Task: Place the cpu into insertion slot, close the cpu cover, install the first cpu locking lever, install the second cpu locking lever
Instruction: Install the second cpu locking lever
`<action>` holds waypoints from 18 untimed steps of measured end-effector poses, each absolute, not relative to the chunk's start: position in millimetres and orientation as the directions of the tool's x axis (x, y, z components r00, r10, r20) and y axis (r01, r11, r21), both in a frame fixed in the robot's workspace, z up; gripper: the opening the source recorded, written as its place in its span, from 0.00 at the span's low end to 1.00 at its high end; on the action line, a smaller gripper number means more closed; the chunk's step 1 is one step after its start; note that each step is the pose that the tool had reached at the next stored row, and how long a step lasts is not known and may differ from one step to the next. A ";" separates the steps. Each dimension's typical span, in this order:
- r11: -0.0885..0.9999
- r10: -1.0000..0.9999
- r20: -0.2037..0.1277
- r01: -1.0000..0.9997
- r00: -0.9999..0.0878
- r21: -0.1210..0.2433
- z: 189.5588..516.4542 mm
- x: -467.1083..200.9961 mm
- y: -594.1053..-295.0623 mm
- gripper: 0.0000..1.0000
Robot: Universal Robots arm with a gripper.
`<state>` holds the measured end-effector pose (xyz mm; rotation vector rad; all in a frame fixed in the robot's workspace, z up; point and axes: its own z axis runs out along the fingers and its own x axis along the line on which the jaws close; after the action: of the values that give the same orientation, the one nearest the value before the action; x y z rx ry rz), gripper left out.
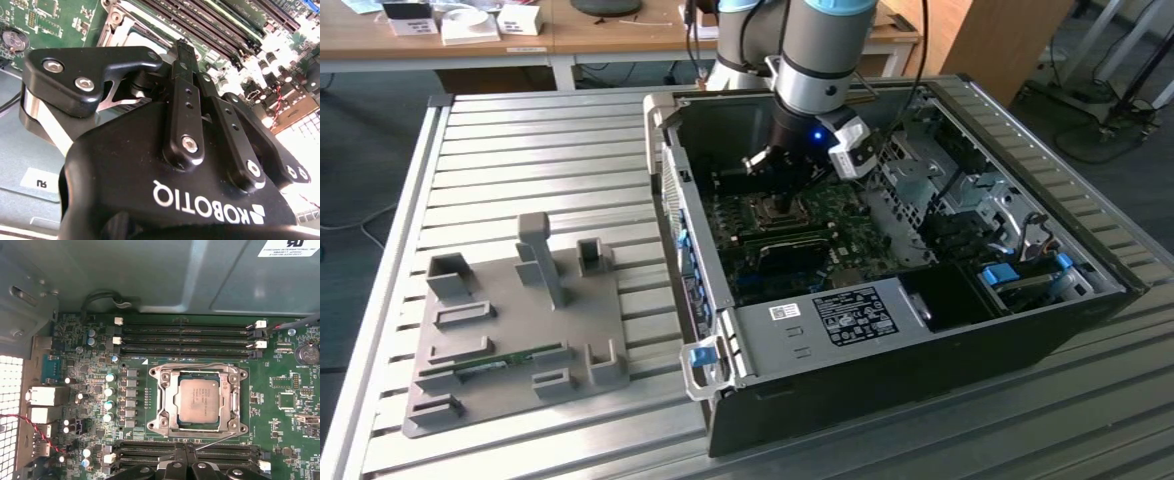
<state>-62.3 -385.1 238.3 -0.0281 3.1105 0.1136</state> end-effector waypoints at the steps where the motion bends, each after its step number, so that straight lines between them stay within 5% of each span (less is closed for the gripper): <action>1: 0.997 -0.017 -0.030 -0.019 -0.999 0.073 238.1 -63.0 -385.1 0.11; 18: 0.997 -0.017 -0.029 -0.019 -0.999 0.073 226.8 -70.3 -385.0 0.11</action>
<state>-70.3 -385.0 226.8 -0.0280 3.1106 0.1135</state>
